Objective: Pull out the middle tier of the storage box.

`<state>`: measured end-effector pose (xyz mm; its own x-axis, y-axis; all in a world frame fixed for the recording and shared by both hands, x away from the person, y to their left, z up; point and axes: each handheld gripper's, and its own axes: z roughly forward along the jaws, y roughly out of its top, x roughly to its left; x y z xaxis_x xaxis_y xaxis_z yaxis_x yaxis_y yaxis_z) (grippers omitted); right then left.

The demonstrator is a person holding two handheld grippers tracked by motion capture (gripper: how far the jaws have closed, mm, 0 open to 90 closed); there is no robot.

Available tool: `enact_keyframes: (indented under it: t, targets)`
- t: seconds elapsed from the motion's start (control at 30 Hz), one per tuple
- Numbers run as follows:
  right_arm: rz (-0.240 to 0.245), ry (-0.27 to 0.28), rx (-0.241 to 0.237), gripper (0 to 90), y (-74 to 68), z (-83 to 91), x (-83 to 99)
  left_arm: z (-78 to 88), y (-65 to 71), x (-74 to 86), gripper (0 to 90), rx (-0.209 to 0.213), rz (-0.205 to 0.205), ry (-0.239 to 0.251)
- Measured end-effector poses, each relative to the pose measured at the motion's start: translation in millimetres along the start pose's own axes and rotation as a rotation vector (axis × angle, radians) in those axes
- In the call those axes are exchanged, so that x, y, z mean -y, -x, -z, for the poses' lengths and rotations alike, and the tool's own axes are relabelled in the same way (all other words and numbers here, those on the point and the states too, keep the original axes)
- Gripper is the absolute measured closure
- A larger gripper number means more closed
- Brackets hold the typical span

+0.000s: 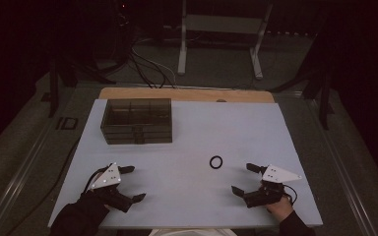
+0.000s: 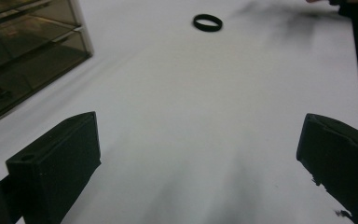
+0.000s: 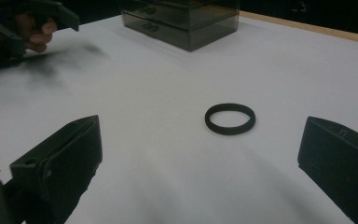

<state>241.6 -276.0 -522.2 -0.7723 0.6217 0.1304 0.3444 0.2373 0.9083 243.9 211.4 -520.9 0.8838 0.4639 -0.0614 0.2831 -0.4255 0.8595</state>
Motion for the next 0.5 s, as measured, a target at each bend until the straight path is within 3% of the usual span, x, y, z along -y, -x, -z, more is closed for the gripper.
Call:
enact_keyframes:
  t: [0.23,0.3,0.5]
  targets:
    - [-0.005,0.008,0.012,0.0,-1.9,-1.0,-1.5,6.3,7.5,-13.0,1.0,0.022,-0.049,0.022]
    - [-0.008,0.013,0.016,0.0,-1.7,-1.0,-1.8,8.6,8.8,-17.4,1.0,0.028,-0.082,0.021]
    - [-0.004,0.014,0.013,0.0,-2.4,-1.9,-2.2,12.4,9.6,-22.9,1.0,0.002,-0.092,0.021]
